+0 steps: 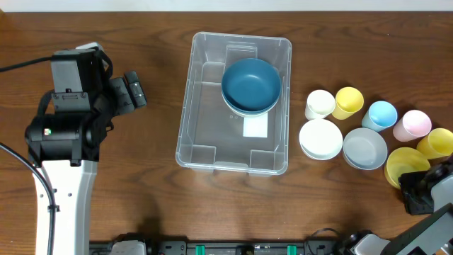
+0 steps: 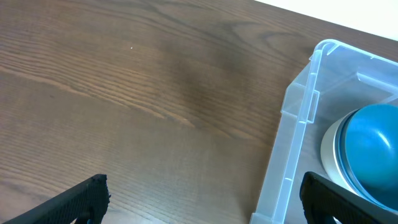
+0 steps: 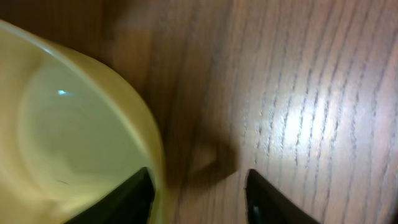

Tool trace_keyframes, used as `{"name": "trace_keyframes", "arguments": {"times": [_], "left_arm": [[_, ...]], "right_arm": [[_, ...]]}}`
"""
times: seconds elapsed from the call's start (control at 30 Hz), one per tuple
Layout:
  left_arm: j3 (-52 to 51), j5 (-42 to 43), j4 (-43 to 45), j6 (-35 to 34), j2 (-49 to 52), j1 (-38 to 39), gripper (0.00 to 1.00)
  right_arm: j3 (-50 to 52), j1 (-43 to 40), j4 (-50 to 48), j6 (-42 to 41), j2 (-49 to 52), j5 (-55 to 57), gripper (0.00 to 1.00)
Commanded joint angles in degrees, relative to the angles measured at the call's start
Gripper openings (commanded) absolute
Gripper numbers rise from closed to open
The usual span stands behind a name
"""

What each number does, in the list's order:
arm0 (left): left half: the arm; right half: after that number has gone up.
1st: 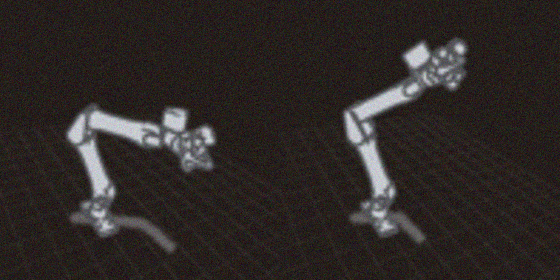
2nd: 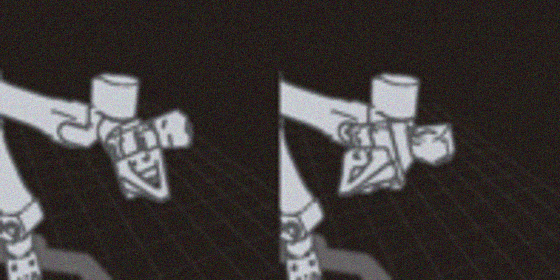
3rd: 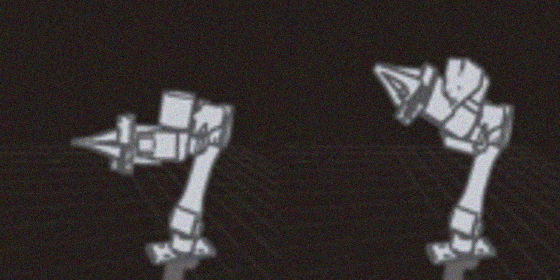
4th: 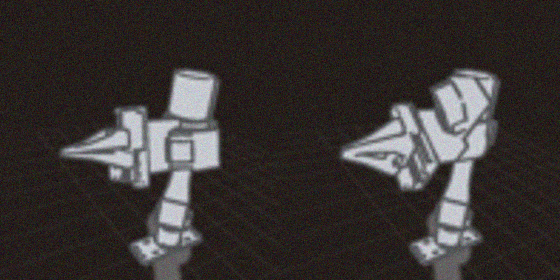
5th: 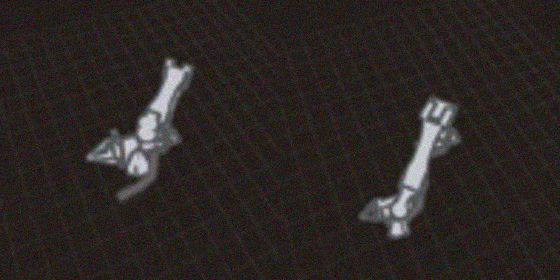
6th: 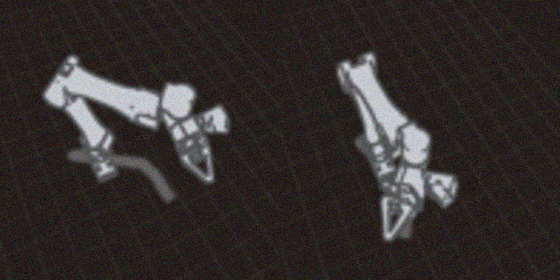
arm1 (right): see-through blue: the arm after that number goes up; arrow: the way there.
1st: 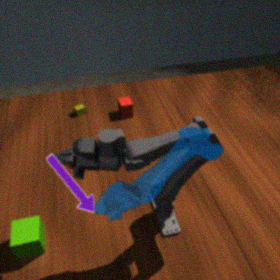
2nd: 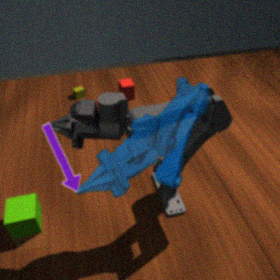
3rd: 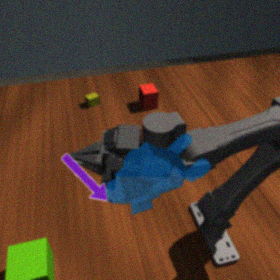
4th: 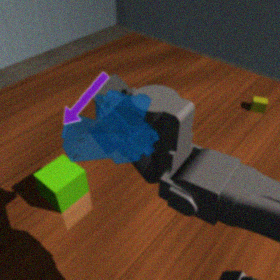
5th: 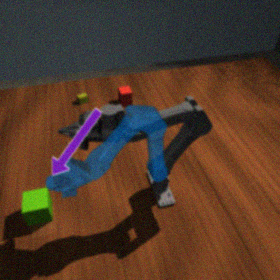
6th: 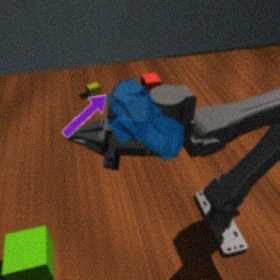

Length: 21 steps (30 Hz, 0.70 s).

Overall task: Pack container
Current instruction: 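Reach the right gripper to the yellow bowl and grasp its rim, then lift the yellow bowl and place it in the container's left side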

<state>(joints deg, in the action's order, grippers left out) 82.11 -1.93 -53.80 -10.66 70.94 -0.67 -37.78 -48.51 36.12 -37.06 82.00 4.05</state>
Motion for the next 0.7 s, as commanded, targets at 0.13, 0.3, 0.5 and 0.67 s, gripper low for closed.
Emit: {"name": "trace_keyframes", "arguments": {"times": [0.13,0.3,0.5,0.67], "left_arm": [[0.1,-0.7,-0.2,-0.1,0.2,-0.3,0.98],[0.1,-0.7,-0.2,-0.1,0.2,-0.3,0.98],[0.1,-0.7,-0.2,-0.1,0.2,-0.3,0.98],[0.1,-0.7,-0.2,-0.1,0.2,-0.3,0.98]], "right_arm": [[0.3,-0.6,3.6,1.4,-5.1,0.9,0.10],[0.3,-0.6,5.9,1.5,-10.7,1.7,0.01],[0.2,-0.6,8.9,2.5,-20.5,-2.0,0.01],[-1.7,1.6,10.1,6.8,-29.7,-14.2,0.01]]}}
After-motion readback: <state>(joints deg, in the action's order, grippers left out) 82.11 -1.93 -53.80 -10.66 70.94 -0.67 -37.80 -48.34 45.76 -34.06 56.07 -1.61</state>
